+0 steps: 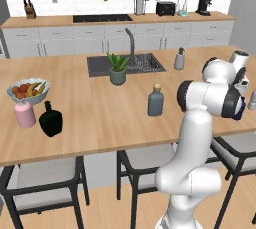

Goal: Move the plastic bottles in the middle to the plastics group, and the glass bottles in the middle to the glass group.

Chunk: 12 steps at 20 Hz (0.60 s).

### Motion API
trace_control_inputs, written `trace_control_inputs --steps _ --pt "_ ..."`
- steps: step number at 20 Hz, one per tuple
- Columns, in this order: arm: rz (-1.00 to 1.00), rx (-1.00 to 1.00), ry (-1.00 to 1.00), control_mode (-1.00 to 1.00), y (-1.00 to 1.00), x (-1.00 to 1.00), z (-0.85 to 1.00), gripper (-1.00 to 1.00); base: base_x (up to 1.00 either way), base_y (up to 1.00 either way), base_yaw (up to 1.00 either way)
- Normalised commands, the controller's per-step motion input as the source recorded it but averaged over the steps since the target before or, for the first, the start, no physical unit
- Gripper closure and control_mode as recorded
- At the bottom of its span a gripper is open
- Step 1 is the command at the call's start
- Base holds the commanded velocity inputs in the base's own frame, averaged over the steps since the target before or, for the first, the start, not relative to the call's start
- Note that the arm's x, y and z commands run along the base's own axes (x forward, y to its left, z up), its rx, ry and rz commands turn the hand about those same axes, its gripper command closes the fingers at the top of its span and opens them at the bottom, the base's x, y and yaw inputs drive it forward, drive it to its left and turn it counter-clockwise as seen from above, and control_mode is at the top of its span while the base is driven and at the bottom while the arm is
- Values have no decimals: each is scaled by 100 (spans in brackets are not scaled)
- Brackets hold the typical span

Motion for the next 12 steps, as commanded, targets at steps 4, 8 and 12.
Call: trace_control_inputs --steps 4,8,12 --pt "-3 0 6 -100 -29 7 0 100 0 0 0" --pt "-7 0 16 -100 -5 12 0 100 0 0 0" --pt "-1 0 13 -100 0 0 -24 100 0 0 0"
